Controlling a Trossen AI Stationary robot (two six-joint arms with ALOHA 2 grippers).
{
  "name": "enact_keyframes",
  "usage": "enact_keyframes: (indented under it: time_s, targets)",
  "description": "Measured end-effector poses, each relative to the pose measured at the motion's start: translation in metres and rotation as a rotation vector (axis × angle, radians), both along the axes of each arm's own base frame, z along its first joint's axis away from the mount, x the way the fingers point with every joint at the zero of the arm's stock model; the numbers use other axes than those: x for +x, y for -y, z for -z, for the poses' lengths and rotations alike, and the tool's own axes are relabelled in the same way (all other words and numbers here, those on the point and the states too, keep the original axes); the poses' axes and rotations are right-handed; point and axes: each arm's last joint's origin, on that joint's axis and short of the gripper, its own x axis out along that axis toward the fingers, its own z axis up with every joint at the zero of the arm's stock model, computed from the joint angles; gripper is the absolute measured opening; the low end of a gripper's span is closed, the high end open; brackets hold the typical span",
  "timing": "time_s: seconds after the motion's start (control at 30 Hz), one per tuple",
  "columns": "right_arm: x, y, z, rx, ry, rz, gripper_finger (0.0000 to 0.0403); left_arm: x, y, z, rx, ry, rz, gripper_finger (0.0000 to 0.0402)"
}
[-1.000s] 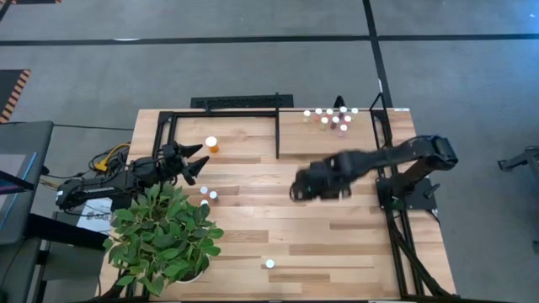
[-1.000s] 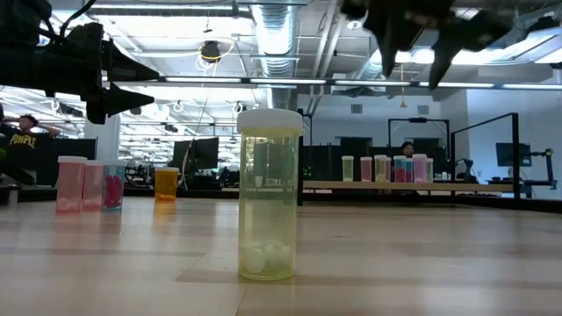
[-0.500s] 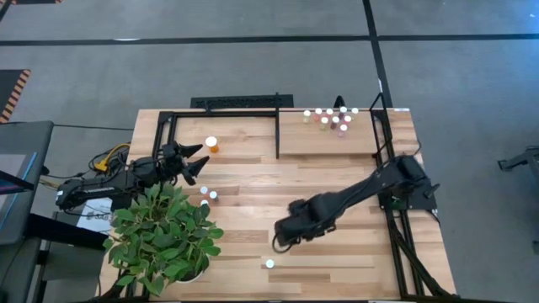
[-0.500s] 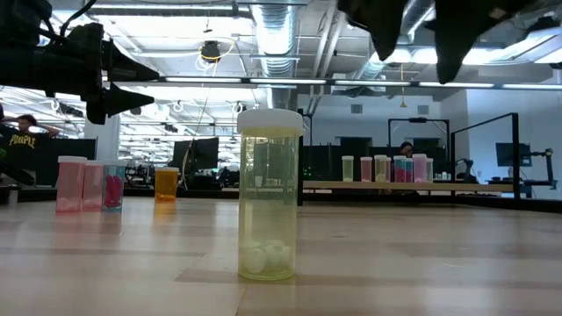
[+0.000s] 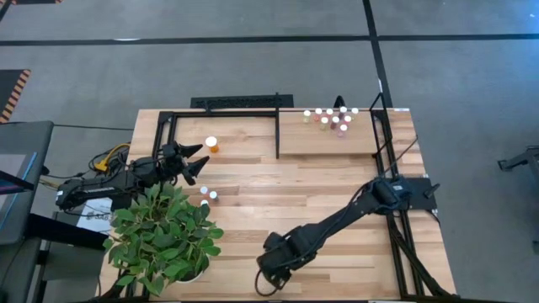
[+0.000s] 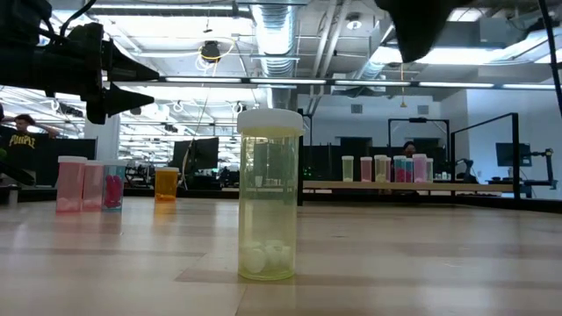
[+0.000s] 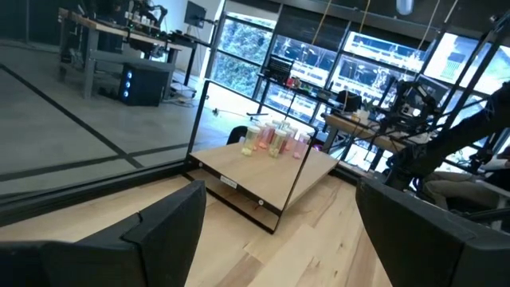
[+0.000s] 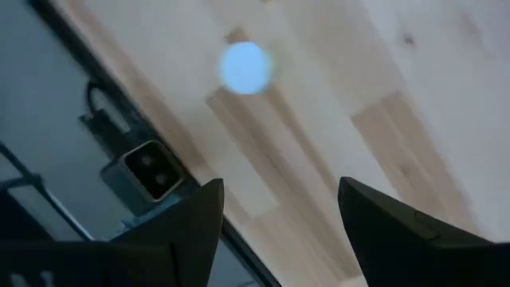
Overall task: Pick and place medicine bottles onto shelf by color
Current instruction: Put the yellow pill bottle on the shelf
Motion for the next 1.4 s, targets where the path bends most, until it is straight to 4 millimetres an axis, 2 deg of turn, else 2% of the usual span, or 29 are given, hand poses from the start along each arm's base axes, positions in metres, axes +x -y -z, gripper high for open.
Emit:
enact_keyframes:
  time_s: [0.13,0.43,0.63,1.4]
  targets:
    - [0.011,-0.005,0.003,-0.005,0.031,-0.035,0.0269,0.0,0.0,0.0,0.0,0.0,0.0,0.0312]
    - [0.027,-0.001,0.024,-0.048,0.032,-0.048,0.0269,0.0,0.0,0.0,0.0,0.0,0.0,0.0312]
    - [0.034,0.004,0.026,-0.046,0.065,-0.054,0.0269,0.0,0.0,0.0,0.0,0.0,0.0,0.0312]
    - [0.039,0.002,0.036,-0.085,0.13,-0.055,0.0269,0.0,0.0,0.0,0.0,0.0,0.0,0.0312]
